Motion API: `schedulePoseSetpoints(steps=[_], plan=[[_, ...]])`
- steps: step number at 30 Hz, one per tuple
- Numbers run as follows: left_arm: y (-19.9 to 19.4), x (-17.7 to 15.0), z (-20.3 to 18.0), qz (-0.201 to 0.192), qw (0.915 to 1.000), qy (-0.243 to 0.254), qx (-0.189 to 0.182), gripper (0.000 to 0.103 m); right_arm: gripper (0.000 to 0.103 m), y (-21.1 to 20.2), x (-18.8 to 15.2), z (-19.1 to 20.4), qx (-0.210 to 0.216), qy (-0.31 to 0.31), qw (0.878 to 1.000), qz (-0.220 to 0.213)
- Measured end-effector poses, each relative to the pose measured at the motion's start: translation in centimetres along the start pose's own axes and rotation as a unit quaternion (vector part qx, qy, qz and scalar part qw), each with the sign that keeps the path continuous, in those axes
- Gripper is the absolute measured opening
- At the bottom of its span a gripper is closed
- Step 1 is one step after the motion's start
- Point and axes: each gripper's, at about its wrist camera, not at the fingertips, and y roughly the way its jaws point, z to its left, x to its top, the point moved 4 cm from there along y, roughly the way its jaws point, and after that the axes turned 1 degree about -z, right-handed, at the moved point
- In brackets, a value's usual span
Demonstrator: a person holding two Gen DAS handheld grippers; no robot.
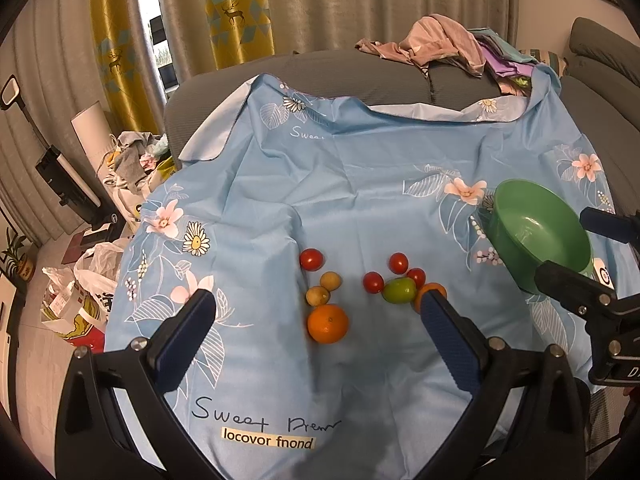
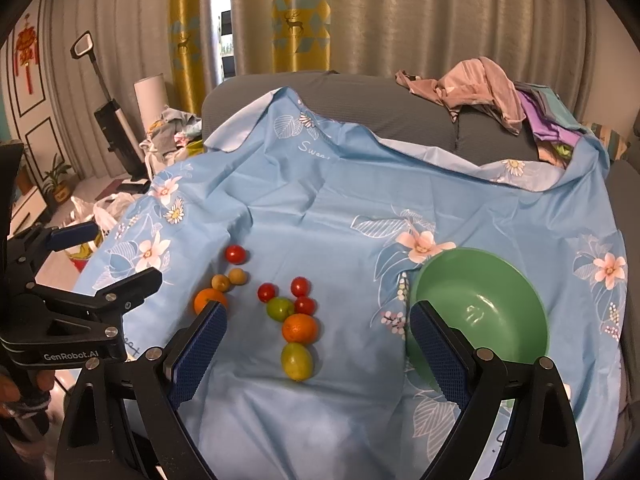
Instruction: Organize fruits
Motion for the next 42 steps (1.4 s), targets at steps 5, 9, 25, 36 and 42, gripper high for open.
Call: schedulePoseSetpoints(steps=[5, 9, 25, 36, 42], plan=[[0.1, -0.1, 0.0, 0.001, 1.0000, 0.000, 0.000, 0.102, 0.094, -0.1, -0.1, -0.1, -0.001, 0.003, 1.000, 0.004], [0.2, -0.2, -0.1, 0.003, 1.0000, 0.001, -0.001, 0.102, 0.094, 0.0, -0.1, -0.1, -0.001, 0.001, 1.000, 0.003], [0.6, -0.4, -0.4, 0.009, 1.0000, 0.002, -0.002, 0.102, 0.094, 0.1, -0.4, 0.1, -0.002, 0.000, 1.000, 0.007], [2.6, -1.5, -0.3, 0.030, 0.9987, -0.012, -0.038, 0.102, 0.094, 1.9, -1.7, 0.3, 0.019, 0.001, 0.999, 0.027], [5.8, -5.1, 0.6, 0.069, 0.9934, -0.042, -0.081, 0.102, 0.093, 5.2, -5.5, 0.9, 0.059, -0.008, 0.996, 0.073]])
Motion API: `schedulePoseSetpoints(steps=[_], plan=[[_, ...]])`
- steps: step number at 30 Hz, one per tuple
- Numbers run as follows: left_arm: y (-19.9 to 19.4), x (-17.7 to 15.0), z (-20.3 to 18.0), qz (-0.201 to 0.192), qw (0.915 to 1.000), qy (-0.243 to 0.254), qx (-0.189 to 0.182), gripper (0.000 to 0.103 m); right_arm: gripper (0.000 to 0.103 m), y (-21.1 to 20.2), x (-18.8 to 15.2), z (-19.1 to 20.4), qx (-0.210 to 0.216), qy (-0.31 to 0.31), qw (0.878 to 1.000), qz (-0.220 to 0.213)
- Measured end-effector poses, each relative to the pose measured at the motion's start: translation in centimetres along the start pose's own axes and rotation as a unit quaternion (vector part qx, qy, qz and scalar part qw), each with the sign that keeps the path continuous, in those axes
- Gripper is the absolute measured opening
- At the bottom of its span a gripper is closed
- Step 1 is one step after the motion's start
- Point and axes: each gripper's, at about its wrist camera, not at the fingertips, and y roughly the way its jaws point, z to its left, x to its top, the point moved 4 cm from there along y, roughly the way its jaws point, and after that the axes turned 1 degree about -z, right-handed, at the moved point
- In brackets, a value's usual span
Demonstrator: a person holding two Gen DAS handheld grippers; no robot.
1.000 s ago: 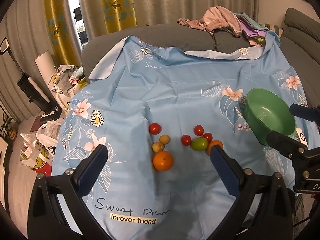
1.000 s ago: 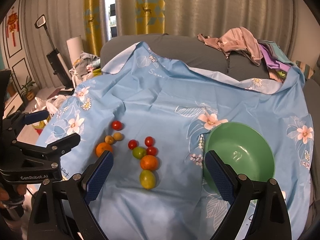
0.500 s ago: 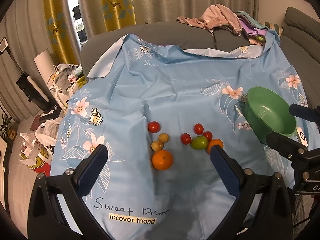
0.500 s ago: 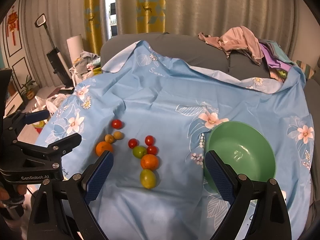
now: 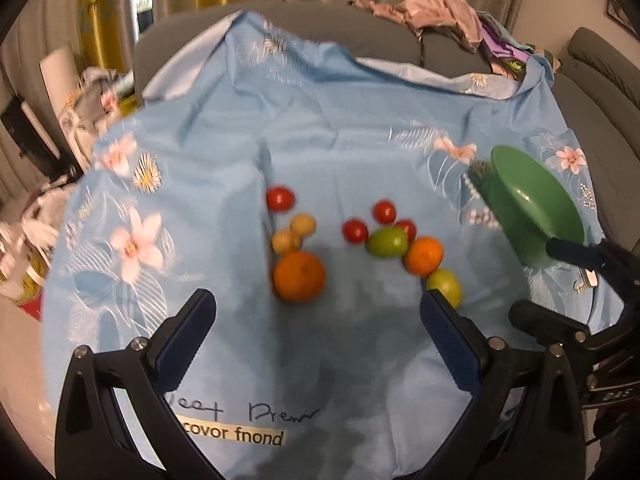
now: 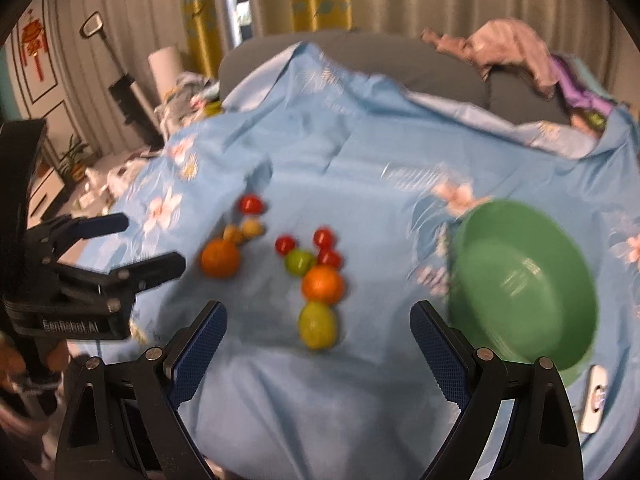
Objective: Organize fruits
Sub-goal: 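Grasp the yellow-green lemon with the right tool while the left tool grasps the green lime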
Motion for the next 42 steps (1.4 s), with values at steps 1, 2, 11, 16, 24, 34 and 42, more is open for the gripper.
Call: schedulePoseSetpoints(steps=[1, 2, 11, 16, 24, 34, 42], plan=[[0.4, -0.4, 0.1, 0.002, 1.0000, 0.000, -0.002, 0.102, 0.090, 0.6, -0.5, 0.0, 0.002, 0.000, 1.000, 0.006], [0.7, -0.7, 0.2, 0.003, 1.0000, 0.000, -0.006, 0.102, 0.088, 1.2, -0.9, -0.1, 0.005, 0.001, 1.000, 0.012], [2.7, -1.0, -1.0, 0.003, 0.9984, 0.026, -0.050, 0.099, 0.070, 6.1, -2.6, -1.3, 0.026, 0.036, 0.998, 0.048], [4.1, -0.2, -1.8, 0.011, 0.9970, 0.039, -0.065, 0.095, 0.049, 8.1, -2.4, -1.3, 0.034, 0.028, 0.997, 0.056], [7.1, 2.0, -3.2, 0.009, 0.9964, 0.068, -0.051, 0.082, 0.038, 8.2, -2.4, -2.2, 0.051, 0.038, 0.997, 0.044], [10.3, 2.4, -5.4, 0.046, 0.9914, 0.102, -0.068, 0.053, 0.038, 7.4, -2.7, -4.0, 0.062, 0.066, 0.995, 0.041], [11.8, 3.1, -6.2, 0.057, 0.9914, 0.087, -0.079, 0.051, 0.038, 7.2, -2.8, -4.5, 0.063, 0.074, 0.995, 0.037]])
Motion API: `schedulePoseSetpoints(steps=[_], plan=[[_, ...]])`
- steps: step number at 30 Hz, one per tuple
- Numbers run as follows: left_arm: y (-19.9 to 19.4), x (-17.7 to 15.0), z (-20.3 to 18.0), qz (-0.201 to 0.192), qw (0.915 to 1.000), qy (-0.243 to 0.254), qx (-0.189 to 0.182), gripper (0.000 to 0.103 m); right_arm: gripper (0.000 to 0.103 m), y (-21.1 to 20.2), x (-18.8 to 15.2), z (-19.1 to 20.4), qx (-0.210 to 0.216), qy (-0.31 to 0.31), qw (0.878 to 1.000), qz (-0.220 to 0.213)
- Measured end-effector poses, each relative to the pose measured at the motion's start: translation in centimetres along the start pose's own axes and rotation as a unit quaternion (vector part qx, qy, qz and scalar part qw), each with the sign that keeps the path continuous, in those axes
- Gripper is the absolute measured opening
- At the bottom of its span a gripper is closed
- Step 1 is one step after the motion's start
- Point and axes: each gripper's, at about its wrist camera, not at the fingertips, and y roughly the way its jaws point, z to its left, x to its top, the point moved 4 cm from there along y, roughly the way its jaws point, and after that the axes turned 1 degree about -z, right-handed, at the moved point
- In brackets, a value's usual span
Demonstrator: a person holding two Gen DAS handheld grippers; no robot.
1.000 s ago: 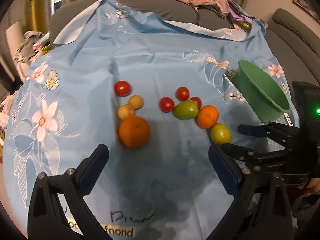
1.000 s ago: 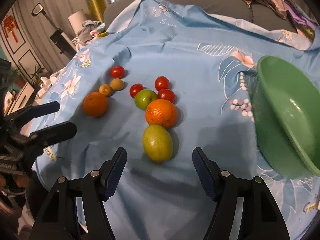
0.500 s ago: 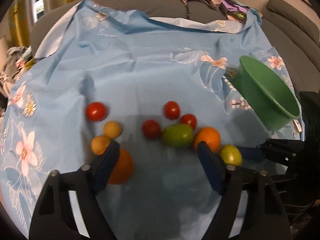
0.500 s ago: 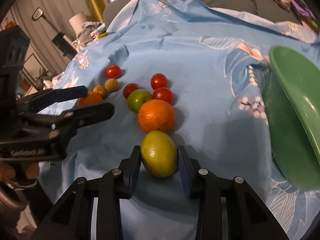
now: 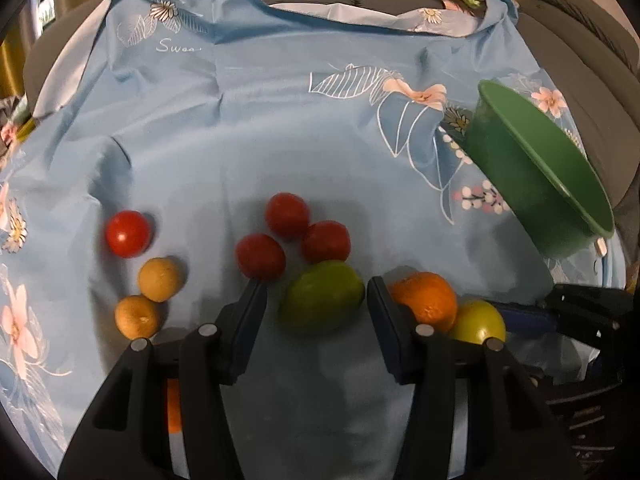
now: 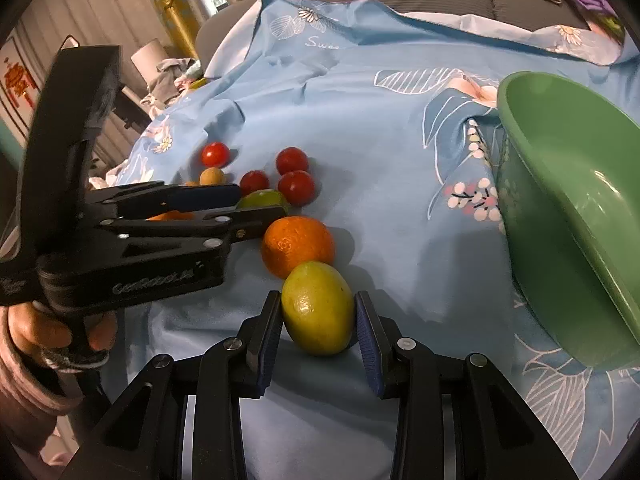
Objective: Organize fruits
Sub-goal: 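Grasp the yellow-green lemon with the right tool while the left tool grasps the green lime, then carry the lemon into the green bowl and open the right tool while the left tool releases the lime there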
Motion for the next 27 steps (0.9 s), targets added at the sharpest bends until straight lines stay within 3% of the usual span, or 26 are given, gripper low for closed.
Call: schedulePoseSetpoints(steps=[3, 11, 19, 27], plan=[[0.2, 0.1, 0.2, -0.002, 1.0000, -0.008, 0.001, 0.043, 0.038, 0.0, 0.0, -0.2, -0.002, 0.004, 1.000, -0.001], [0.3, -0.4, 0.4, 0.007, 0.9999, -0.011, -0.004, 0.040, 0.038, -0.2, 0.4, -0.2, -0.001, 0.009, 1.000, -0.009], [-4.6, 0.0, -0.3, -0.037, 0.9988, -0.016, -0.027, 0.040, 0.038, -2.6, 1.4, 0.4, 0.008, 0.004, 0.999, -0.045], [-7.7, 2.1, -5.0, -0.072, 0.9950, 0.031, -0.063, 0.040, 0.038, -6.6, 2.2, -0.6, -0.007, 0.012, 0.995, -0.102]])
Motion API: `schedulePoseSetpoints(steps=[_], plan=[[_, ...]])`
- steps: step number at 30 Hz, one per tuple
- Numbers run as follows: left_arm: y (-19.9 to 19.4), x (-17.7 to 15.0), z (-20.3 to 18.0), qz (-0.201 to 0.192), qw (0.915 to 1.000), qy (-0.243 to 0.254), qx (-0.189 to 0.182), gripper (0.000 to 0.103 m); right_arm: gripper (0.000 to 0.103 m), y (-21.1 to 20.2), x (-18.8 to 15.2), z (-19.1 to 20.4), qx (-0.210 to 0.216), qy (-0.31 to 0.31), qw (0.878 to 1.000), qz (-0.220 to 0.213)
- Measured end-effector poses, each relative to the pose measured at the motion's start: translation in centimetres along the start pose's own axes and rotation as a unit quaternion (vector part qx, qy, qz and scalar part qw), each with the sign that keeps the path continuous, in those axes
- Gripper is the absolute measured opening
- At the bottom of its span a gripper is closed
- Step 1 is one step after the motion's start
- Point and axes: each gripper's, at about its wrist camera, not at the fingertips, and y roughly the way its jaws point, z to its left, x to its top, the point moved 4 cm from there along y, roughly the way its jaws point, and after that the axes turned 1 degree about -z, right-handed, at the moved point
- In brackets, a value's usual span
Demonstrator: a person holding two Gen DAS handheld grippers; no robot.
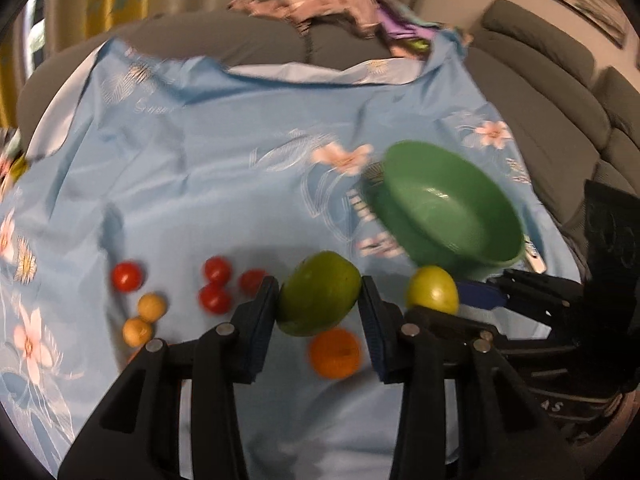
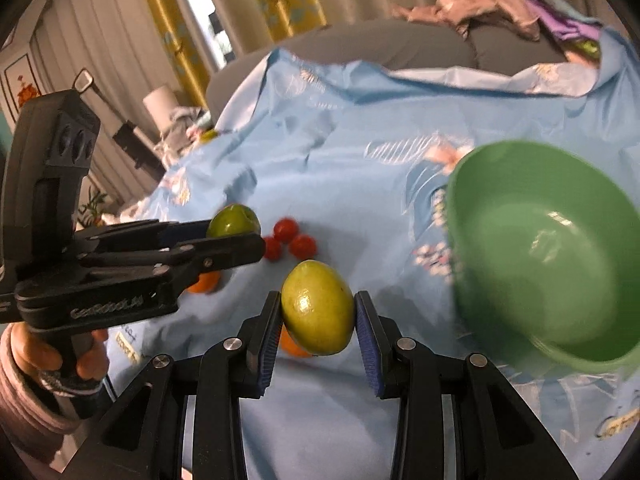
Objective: Organize fruits
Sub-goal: 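Carry the lemon into the green bowl and open the right tool while the left tool releases the lime there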
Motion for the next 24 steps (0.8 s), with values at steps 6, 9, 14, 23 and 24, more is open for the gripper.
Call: schedulePoseSetpoints(steps=[6, 9, 14, 23, 24], plan=[[1.5, 2.2, -4.7, -0.004, 0.9984, 0.042, -0.038, 0.040, 0.038, -3.7, 1.0, -4.3, -0.060, 0.034, 0.996, -0.049], [3.1, 3.5, -8.1, -0.005, 0.9958, 0.070, -0.058, 0.041, 0.038, -4.9, 0.8, -6.9, -0.093, 0.057, 0.992, -0.058], [5.7, 4.3, -11.7, 0.009, 0.9930, 0.090, -0.077, 0.041, 0.038, -5.6, 0.3, -10.2, -0.131, 0.082, 0.986, -0.062], [8.0, 4.0, -13.1, 0.030, 0.9923, 0.100, -0.065, 0.039, 0.038, -5.3, -0.3, -12.2, -0.153, 0.095, 0.982, -0.053], [8.1, 4.0, -13.1, 0.029, 0.9924, 0.102, -0.063, 0.040, 0.038, -5.2, -0.4, -12.4, -0.154, 0.098, 0.982, -0.050]])
